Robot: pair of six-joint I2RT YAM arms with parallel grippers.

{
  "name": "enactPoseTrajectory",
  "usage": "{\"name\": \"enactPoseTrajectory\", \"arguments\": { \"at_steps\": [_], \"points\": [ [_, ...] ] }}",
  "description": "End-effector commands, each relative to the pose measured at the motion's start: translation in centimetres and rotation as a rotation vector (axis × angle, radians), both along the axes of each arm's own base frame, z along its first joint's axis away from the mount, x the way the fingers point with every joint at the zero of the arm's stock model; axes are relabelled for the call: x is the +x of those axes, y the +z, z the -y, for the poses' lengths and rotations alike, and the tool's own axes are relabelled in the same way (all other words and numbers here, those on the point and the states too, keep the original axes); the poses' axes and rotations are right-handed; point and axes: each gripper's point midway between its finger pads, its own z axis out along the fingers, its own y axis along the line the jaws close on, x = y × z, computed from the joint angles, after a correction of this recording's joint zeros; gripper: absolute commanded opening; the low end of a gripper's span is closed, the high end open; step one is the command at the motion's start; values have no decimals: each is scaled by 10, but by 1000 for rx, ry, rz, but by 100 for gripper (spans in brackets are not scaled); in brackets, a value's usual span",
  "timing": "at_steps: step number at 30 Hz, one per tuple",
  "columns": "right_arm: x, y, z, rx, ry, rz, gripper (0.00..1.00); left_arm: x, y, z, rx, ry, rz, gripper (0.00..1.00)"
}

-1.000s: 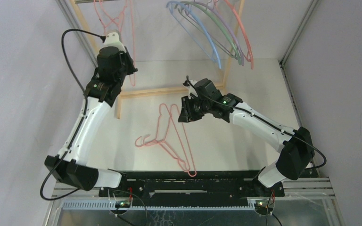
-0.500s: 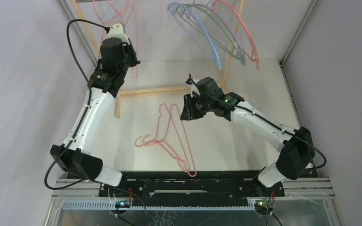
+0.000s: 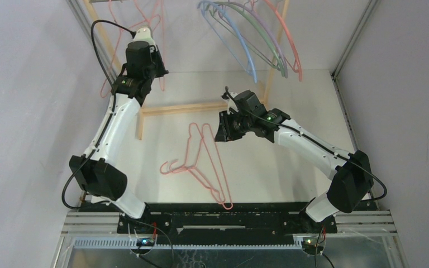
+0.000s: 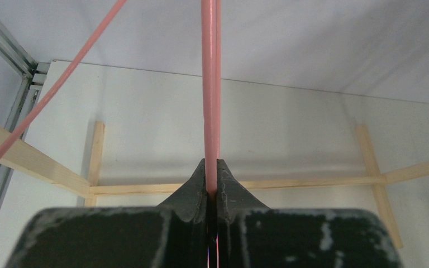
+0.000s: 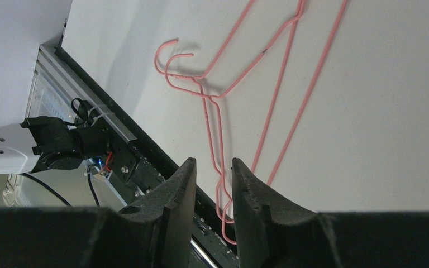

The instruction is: Organize the hangers

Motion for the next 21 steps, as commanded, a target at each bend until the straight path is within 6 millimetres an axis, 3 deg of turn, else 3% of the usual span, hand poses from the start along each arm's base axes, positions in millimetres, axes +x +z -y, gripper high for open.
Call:
{"name": "enactPoseTrajectory", "arguments": {
  "at_steps": [1,3,6,7,9,11,16,21],
  "points": [
    [1,7,2,5,20,39,39,-7,24,-6,-26,17,48,14],
    [-3,2,2,-15,44,36,40,-13,23,-11,-22,32,45,22],
    [-12,-7,-2,-40,92,21,40,-24,25,-22,-9,60,48,48],
    [-16,-10,-4,-48,111,19,40,-29,26,-25,-6,64,49,52],
    [-25,-17,-12,-69,155,26,41,-38,30,-29,3,68,58,84],
    [-33,-25,-23,-80,199,23,41,-49,35,-32,10,68,64,98],
    [-50,-46,-45,-136,303,20,40,-76,31,-37,8,60,54,99],
    [-64,-66,-62,-173,392,33,41,-105,9,-31,-37,14,12,100]
  ]
}}
